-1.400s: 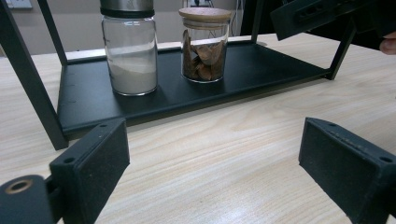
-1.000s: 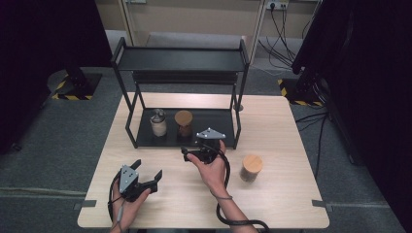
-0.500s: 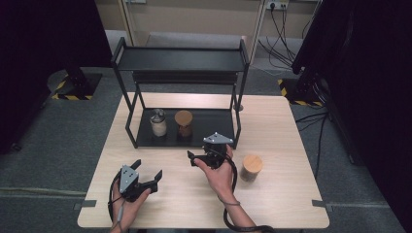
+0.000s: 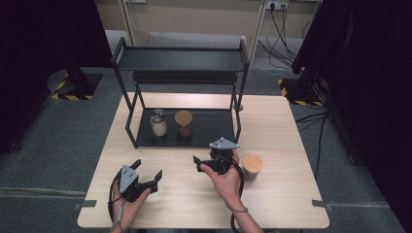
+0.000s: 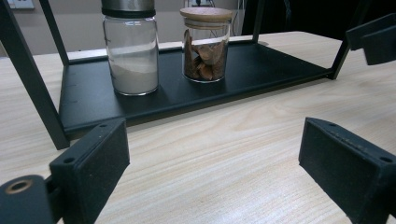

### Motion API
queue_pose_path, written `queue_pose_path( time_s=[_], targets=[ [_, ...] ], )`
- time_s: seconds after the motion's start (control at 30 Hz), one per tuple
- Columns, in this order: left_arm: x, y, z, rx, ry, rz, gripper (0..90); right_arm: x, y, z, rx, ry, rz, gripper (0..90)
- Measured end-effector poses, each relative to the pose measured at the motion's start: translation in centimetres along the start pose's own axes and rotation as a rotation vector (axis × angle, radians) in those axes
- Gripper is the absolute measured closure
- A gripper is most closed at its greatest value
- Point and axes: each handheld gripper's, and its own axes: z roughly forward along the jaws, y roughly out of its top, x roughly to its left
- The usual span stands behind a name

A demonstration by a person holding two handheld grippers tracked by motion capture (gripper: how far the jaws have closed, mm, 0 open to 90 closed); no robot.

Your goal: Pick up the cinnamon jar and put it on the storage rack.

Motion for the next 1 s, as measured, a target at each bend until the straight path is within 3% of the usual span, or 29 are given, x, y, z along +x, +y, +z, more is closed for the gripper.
queue_pose_path(
  time_s=[0.67, 1.0],
  targets=[
    [0.0, 0.0, 0.0, 0.003, 0.0, 0.003, 8.0, 0.5, -2.4, -2.3, 0.018, -0.007, -0.054, 3.9],
    [0.0, 0.0, 0.0, 0.002, 0.0, 0.003, 8.0, 0.6, -3.6, -3.2, 0.017, -0.003, -0.054, 3.9]
  ],
)
